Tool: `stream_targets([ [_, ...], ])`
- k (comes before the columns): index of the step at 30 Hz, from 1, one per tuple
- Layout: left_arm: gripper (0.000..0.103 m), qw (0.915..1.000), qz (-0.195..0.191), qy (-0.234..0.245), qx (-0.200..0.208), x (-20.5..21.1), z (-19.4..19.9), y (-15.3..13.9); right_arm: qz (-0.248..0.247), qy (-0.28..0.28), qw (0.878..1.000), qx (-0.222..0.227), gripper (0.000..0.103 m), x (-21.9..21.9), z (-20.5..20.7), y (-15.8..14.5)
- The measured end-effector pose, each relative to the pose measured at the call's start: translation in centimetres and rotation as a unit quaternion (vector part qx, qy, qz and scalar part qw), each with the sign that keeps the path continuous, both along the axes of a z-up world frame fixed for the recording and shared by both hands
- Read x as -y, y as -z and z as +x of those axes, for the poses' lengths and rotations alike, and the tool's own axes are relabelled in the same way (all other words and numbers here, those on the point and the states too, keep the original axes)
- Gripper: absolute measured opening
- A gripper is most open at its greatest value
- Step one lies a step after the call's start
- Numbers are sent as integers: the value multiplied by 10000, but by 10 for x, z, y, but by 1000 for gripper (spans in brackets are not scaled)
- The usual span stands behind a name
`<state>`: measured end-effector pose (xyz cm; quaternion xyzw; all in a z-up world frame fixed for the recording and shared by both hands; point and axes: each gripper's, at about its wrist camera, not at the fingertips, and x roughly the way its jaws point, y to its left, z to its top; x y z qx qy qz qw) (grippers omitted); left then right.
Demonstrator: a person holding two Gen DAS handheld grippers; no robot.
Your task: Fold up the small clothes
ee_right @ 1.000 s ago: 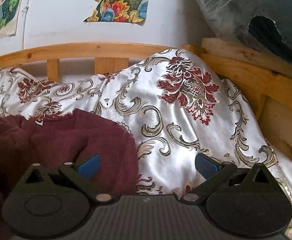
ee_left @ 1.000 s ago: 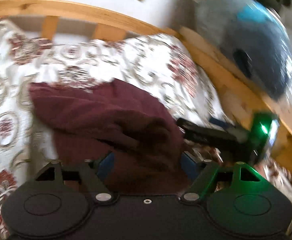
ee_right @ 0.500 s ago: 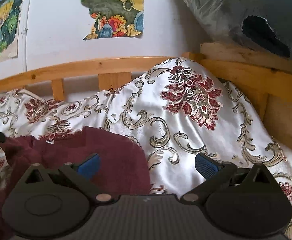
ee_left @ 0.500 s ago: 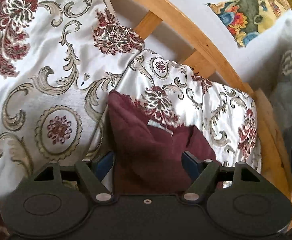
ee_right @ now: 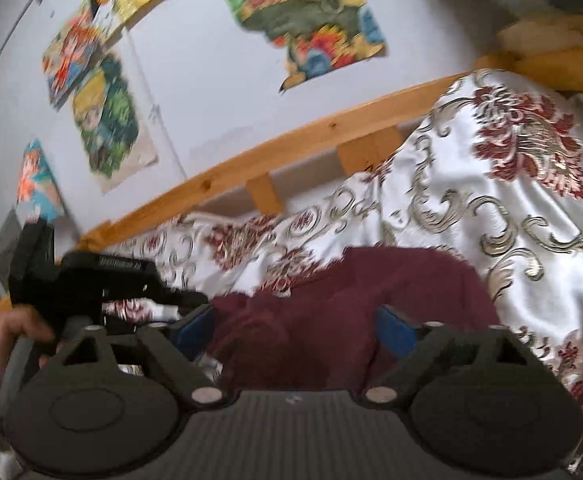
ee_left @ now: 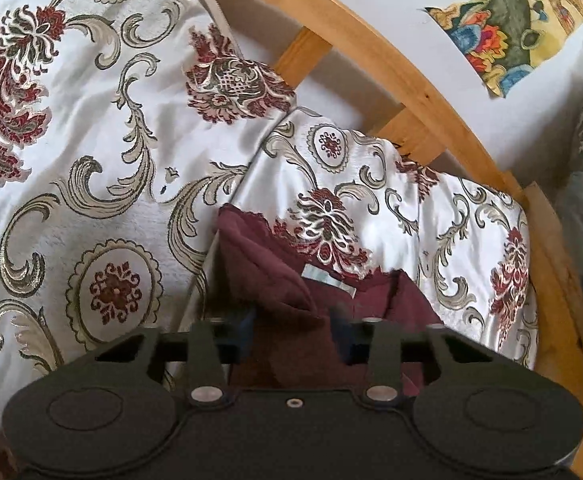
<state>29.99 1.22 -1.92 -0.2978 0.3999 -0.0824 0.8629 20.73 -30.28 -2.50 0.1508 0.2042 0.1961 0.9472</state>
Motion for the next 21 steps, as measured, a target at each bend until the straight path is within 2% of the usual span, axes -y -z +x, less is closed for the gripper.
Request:
stream_targets([
  [1, 22, 10000, -1, 0, 4, 0, 2, 1, -60, -25, 10000, -14, 76, -3, 0, 1],
  [2, 14, 10000, 20, 18, 8, 0, 4, 1, -95, -43, 9999, -34, 66, -5, 1, 1],
  [3, 11, 10000, 48, 51, 38, 1, 6, 0, -127, -114, 9998, -90, 54, -6, 1, 2],
  [4, 10, 9999, 72, 72, 85, 3, 7, 0, -147, -128, 9997, -120, 48, -7, 1, 3],
  [6, 8, 9995, 139, 182, 218, 8, 10, -3, -147, -152, 9996, -172, 28, -7, 2, 3],
  [9, 7, 9976, 340, 416, 427, 21, 15, -11, -157, -173, 9994, -256, 18, -5, 2, 3],
  [12, 6, 9947, 466, 655, 637, 36, 21, -22, -326, -149, 9988, -329, 14, -5, 1, 1],
  [18, 6, 9846, 578, 1238, 1093, 78, 37, -47, -660, -146, 9949, -748, 13, 8, -6, -9],
  [21, 6, 9787, 751, 1553, 1112, 101, 44, -48, -661, -159, 9940, -860, 13, 17, -6, -12],
])
